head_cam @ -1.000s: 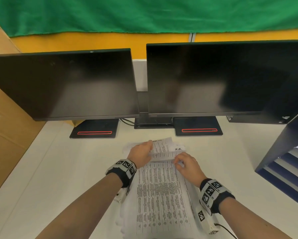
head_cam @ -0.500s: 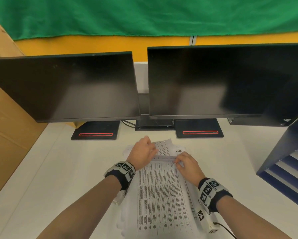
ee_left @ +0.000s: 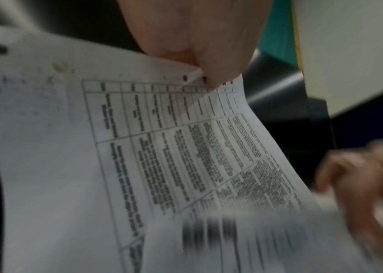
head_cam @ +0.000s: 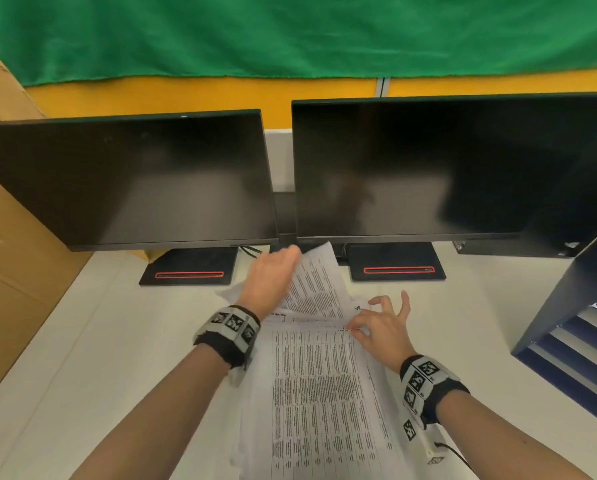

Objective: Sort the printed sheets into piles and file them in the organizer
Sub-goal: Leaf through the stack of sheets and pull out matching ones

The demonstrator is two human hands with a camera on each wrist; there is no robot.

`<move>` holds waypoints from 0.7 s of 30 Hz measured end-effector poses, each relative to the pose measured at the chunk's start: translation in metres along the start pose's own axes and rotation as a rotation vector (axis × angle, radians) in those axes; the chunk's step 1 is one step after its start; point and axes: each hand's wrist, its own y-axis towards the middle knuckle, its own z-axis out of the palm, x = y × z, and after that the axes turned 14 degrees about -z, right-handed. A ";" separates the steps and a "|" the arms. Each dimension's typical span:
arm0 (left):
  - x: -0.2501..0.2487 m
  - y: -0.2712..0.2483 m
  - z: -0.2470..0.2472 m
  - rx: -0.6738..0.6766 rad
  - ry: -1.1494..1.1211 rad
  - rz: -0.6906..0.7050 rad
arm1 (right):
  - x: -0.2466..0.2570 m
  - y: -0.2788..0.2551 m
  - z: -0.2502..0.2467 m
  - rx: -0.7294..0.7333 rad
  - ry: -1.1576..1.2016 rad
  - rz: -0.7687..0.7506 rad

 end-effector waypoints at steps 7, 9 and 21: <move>0.062 0.017 -0.144 -0.442 -0.338 -0.125 | -0.004 0.010 -0.004 0.065 0.536 0.148; 0.078 0.019 -0.177 -0.340 -0.453 -0.162 | -0.009 0.010 -0.002 0.054 0.783 0.228; 0.015 -0.004 0.001 0.503 -0.212 0.017 | -0.020 0.014 0.008 0.010 1.031 0.413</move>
